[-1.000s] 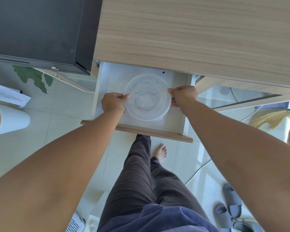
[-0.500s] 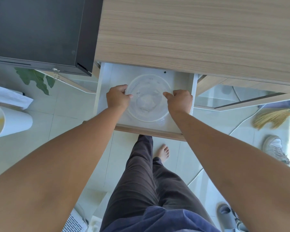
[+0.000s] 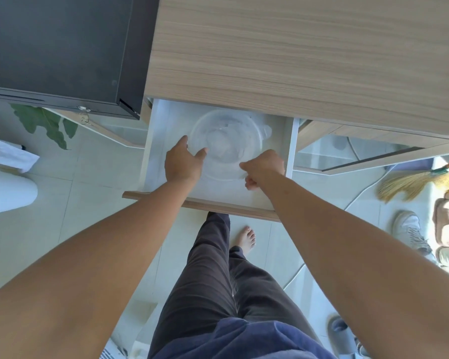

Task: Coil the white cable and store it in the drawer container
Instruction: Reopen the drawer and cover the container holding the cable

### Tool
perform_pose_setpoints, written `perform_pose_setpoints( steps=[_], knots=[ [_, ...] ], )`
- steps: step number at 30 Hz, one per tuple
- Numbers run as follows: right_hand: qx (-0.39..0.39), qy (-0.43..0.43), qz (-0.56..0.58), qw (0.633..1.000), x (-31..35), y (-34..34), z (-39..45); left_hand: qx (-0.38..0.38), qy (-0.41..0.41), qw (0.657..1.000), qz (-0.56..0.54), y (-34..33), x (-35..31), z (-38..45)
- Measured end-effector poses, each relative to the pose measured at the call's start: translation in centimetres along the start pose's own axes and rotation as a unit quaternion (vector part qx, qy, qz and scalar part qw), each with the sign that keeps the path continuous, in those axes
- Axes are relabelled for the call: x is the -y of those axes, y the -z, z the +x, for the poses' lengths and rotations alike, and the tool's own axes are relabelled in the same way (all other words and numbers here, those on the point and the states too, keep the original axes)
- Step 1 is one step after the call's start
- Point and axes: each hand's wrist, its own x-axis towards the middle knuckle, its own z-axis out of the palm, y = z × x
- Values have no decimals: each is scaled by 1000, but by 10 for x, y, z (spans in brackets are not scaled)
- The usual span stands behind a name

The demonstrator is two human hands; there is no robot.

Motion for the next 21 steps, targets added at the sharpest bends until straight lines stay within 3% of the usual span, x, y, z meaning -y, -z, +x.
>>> perform_pose_setpoints(
  steps=[2, 5, 8, 16, 21],
  knots=[
    [30, 5, -70, 997, -4, 5, -2, -4, -6, 1000, -3, 4, 1, 5],
    [-18, 81, -183, 980, -12, 10, 6, -1, -39, 999, 2, 8, -4, 15],
    [-55, 142, -150, 977, -14, 10, 13, 25, -61, 997, 26, 12, -9, 26],
    [-40, 191, -127, 973, -9, 10, 21, 19, -58, 998, -17, 11, -14, 32],
    [4, 147, 8, 989, -12, 6, 27, 9, 12, 998, -57, 7, -23, 35]
  ],
)
